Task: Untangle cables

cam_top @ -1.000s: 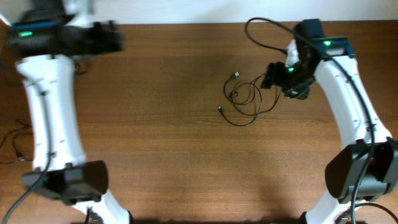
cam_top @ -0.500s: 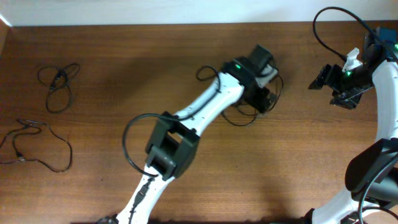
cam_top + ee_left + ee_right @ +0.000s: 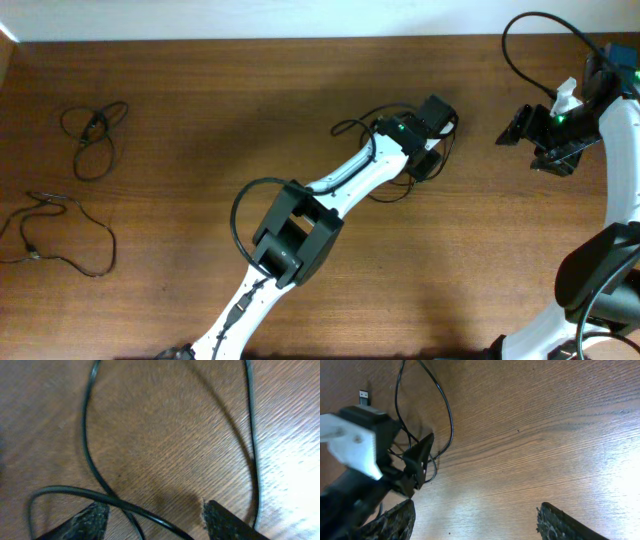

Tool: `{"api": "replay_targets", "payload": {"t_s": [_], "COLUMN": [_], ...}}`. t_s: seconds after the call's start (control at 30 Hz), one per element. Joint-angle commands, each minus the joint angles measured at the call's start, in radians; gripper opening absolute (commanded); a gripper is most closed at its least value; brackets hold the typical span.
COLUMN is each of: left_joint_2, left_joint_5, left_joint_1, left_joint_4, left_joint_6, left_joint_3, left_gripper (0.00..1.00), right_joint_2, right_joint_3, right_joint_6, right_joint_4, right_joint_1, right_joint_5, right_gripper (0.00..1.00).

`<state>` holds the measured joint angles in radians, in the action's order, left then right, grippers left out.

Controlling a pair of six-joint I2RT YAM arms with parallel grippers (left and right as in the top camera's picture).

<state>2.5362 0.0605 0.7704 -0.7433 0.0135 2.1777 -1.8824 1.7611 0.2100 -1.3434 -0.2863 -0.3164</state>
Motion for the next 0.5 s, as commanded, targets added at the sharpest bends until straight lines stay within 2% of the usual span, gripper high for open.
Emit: {"api": "replay_targets", "payload": {"t_s": [0.0,0.03,0.07,0.1,0.17,0.3,0.37,0.47], "left_joint_2": [0.046,0.048,0.048,0.045,0.035,-0.002,-0.003,-0.003], "left_joint_5": [0.008,0.01,0.05,0.094,0.179,0.2,0.2,0.199], "left_joint_1": [0.0,0.0,-0.001,-0.003,-0.02,-0.172,-0.283,-0.473], "left_joint_4": [-0.001,-0.002,-0.002,-0.007,-0.071,-0.275,-0.294,-0.251], "left_joint_6": [0.01,0.01,0.01,0.01,0.01,0.01,0.01,0.01], "left_joint_3": [-0.002,-0.002,-0.001,0.004,0.064,0.389,0.498,0.527], "left_gripper": [0.5,0.33,0.07,0.0,0.0,0.0,0.0,0.0], "right_joint_2": [0.008,0.008,0.008,0.008,0.008,0.008,0.008,0.008], "right_joint_3": [-0.005,-0.005,-0.005,-0.005,-0.005,-0.006,-0.006,-0.006], "right_joint_6": [-0.016,-0.016,-0.016,-0.016,-0.016,-0.023,-0.024,-0.023], "right_joint_4": [-0.004,-0.005,-0.007,-0.008,-0.008,-0.007,-0.008,-0.008], "right_joint_1": [0.006,0.006,0.006,0.006,0.012,0.047,0.061,0.076], "right_joint_5": [-0.013,-0.013,-0.013,-0.013,-0.013,-0.013,-0.013,-0.013], "right_gripper": [0.79,0.79,0.79,0.79,0.79,0.79,0.79,0.79]}}
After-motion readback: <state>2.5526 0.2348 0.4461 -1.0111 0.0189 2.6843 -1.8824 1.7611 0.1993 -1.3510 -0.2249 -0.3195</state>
